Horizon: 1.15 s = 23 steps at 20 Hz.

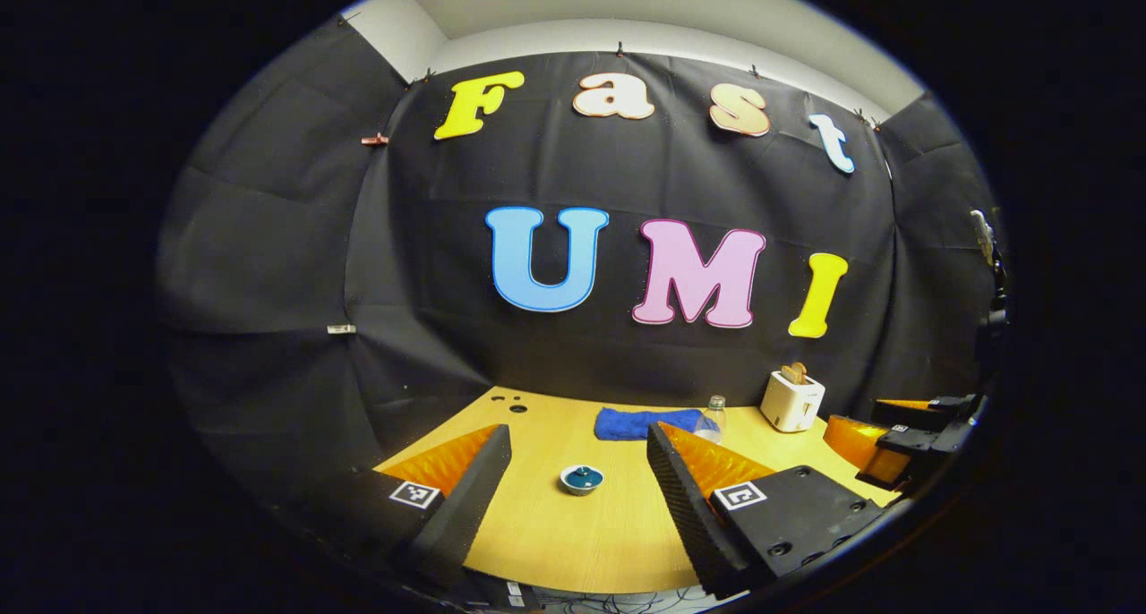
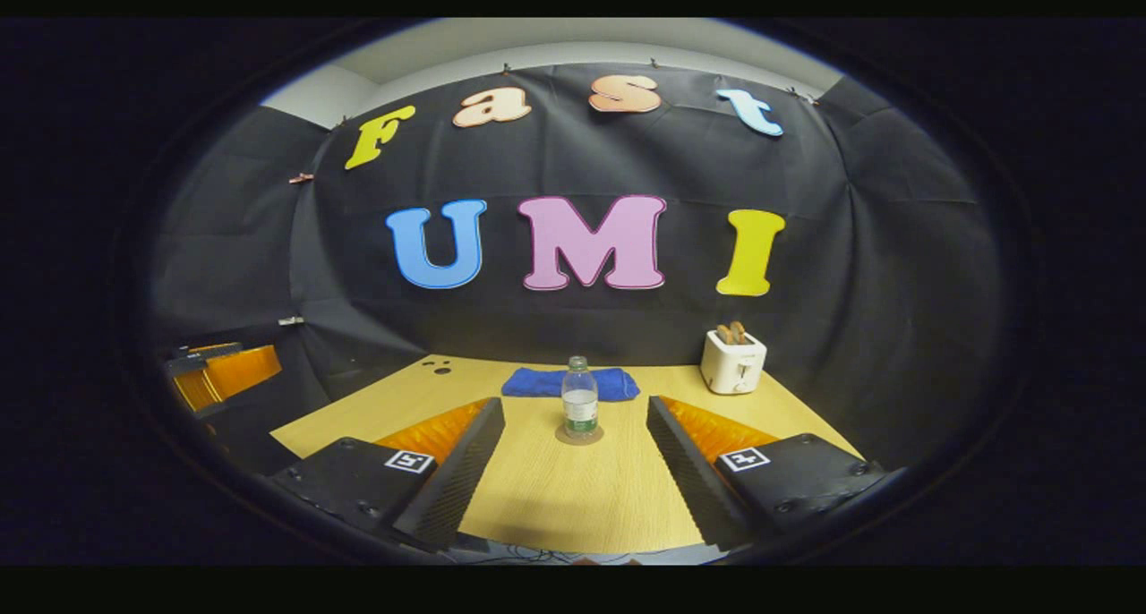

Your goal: Open the teacup lid with one hand, grasp the water bottle and pour water into the teacup with the other hand; after pouring, place the water bottle on the coaster and then close the teacup lid.

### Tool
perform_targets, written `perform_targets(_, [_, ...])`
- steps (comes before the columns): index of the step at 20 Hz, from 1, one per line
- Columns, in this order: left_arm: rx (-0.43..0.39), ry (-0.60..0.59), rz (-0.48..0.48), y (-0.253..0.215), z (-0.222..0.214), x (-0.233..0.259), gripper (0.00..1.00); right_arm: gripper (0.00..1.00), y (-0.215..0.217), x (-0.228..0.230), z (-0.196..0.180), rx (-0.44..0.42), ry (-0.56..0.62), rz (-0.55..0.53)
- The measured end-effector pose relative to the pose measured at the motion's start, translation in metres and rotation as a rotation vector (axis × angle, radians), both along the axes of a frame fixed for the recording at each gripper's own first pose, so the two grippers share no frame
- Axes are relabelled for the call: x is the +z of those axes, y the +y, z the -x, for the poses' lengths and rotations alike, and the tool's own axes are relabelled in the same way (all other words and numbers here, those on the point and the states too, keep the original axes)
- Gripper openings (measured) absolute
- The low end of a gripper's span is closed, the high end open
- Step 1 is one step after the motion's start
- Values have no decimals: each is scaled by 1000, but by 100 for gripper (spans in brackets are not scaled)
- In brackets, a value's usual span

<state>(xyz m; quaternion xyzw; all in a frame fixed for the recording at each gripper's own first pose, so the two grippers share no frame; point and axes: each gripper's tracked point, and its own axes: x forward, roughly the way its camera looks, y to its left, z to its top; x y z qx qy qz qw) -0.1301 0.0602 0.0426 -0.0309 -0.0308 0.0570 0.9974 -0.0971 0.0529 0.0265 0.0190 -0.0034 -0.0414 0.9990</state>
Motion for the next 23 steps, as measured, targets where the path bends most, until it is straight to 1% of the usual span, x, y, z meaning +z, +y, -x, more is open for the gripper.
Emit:
perform_targets(3, [6,2,-3,1,2,1,96,99,-1,-8,1,9,32,5])
perform_targets(8, [11,-23,-31,3,4,9,95,99,-3,4,-5,7,6,21])
perform_targets(11, [-7,-36,-32,-3,2,15,96,99,-3,11,-7,9,-12,21])
perform_targets(14, [-24,-40,-57,-9,-1,15,95,99,-2,13,-6,11,-22,21])
perform_targets(15, [-30,-40,-61,-11,-2,15,95,96,-3,13,-6,12,-22,20])
perform_targets(16, [-35,-37,-64,-12,-3,15,95,96,-3,14,-7,11,-25,20])
perform_targets(17, [-39,-35,-67,-14,-3,15,95,99,-5,15,-7,9,-28,20])
perform_targets(23, [-56,-32,-85,-11,-10,17,95,99,-10,25,-11,3,-51,10])
